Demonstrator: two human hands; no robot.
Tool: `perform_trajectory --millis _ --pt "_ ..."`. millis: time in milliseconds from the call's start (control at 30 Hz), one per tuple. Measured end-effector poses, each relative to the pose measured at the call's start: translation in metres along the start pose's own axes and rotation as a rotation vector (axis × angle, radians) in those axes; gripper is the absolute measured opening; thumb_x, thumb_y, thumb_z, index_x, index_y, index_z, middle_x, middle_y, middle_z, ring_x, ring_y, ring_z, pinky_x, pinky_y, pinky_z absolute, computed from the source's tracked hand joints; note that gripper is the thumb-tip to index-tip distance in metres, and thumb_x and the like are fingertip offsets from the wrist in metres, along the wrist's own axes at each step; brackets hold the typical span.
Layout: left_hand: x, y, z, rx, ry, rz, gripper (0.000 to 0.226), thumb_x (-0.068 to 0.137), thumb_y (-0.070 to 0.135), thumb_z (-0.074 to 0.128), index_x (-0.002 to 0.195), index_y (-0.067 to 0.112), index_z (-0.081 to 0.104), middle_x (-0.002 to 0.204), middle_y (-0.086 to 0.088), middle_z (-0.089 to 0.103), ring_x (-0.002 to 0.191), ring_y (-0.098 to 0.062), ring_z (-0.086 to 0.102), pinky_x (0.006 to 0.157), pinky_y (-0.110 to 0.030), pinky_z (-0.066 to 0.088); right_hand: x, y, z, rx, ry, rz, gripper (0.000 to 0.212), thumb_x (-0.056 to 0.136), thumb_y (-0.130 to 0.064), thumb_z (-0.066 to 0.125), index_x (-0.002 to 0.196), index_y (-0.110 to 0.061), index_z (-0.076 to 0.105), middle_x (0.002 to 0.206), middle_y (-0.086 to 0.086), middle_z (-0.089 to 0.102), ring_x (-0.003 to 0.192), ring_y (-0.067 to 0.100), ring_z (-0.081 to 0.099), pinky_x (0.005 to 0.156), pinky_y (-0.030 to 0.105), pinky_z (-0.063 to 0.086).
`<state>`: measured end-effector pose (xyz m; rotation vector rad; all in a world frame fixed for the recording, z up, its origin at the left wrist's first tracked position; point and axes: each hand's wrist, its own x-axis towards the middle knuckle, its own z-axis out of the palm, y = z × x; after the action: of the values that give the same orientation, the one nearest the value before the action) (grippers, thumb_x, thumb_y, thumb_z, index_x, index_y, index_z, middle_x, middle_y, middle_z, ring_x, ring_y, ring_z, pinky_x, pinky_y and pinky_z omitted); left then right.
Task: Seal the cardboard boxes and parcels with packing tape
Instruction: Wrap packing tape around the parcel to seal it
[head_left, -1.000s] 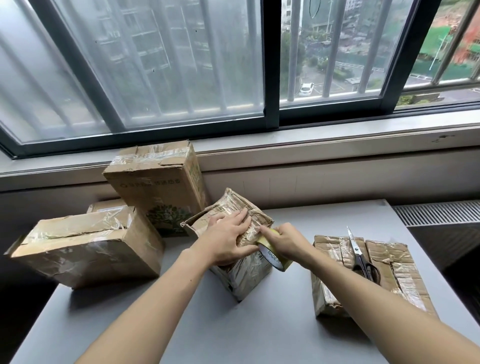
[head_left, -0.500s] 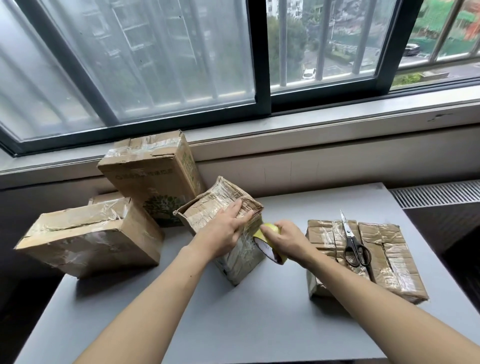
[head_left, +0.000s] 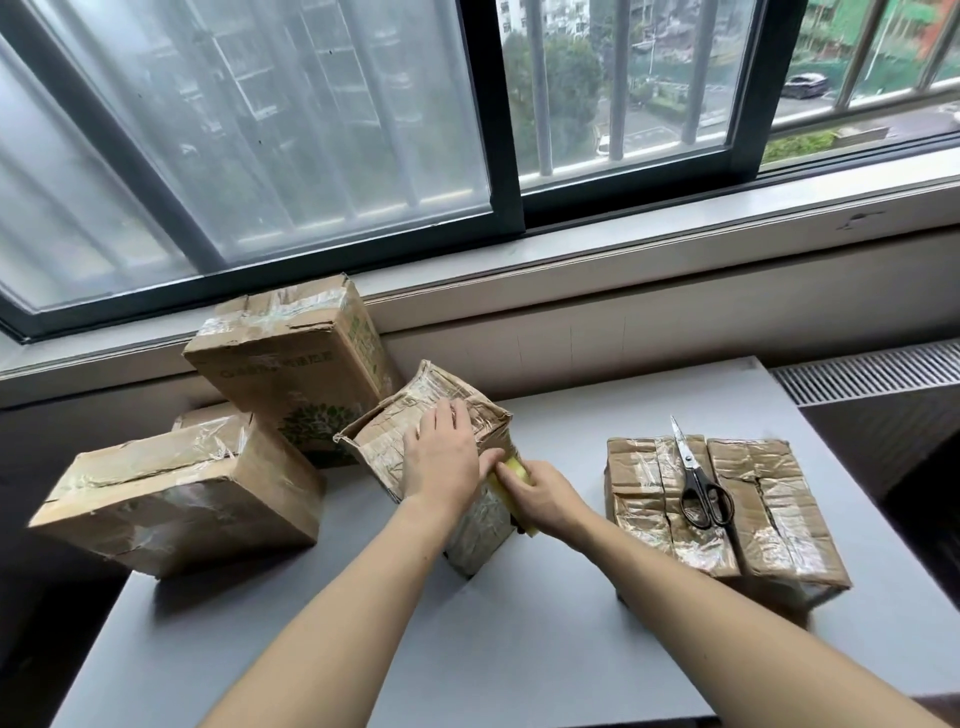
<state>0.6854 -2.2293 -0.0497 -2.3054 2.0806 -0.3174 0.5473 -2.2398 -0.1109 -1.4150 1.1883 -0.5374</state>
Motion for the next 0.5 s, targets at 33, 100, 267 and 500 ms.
perform_trajectory --millis 33,100,267,500 --pt "0.0 0.002 0.004 0.041 0.006 0.006 0.081 0.092 0.065 0.045 0.148 0.008 0.031 0.15 -0.009 0.04 0.137 -0.025 0.038 0.106 -0.038 0.037 -0.001 0.002 -0.002 0.031 -0.009 -0.008 0.04 0.098 -0.048 0.05 0.078 -0.014 0.058 0.062 0.006 0.059 0.053 0.022 0.057 0.049 0.03 0.045" --pt "0.004 0.005 0.011 0.079 -0.019 0.002 0.082 0.096 0.059 0.044 0.151 0.001 0.023 0.157 -0.016 0.032 0.145 -0.027 0.031 0.113 -0.038 0.032 -0.004 0.002 -0.005 0.073 -0.028 -0.037 0.033 0.099 -0.04 0.053 0.077 -0.016 0.056 0.067 0.001 0.055 0.057 0.014 0.053 0.052 0.026 0.044" --pt "0.018 0.007 0.01 0.163 -0.053 0.027 0.065 0.082 0.032 0.079 0.123 -0.013 0.058 0.119 -0.031 0.064 0.109 -0.037 0.065 0.087 -0.04 0.055 -0.01 -0.004 -0.013 0.076 0.031 -0.108 0.037 0.099 -0.024 0.059 0.065 -0.02 0.043 0.061 -0.008 0.039 0.049 0.003 0.036 0.049 0.018 0.031" --pt "0.03 -0.022 0.01 0.201 0.182 0.107 0.017 0.08 0.019 0.075 0.078 0.007 0.065 0.069 -0.011 0.063 0.058 -0.026 0.062 0.053 -0.031 0.047 -0.007 -0.036 -0.017 0.114 0.12 -0.208 0.043 0.099 -0.029 0.06 0.062 -0.023 0.039 0.059 -0.011 0.032 0.053 0.005 0.029 0.05 0.023 0.024"
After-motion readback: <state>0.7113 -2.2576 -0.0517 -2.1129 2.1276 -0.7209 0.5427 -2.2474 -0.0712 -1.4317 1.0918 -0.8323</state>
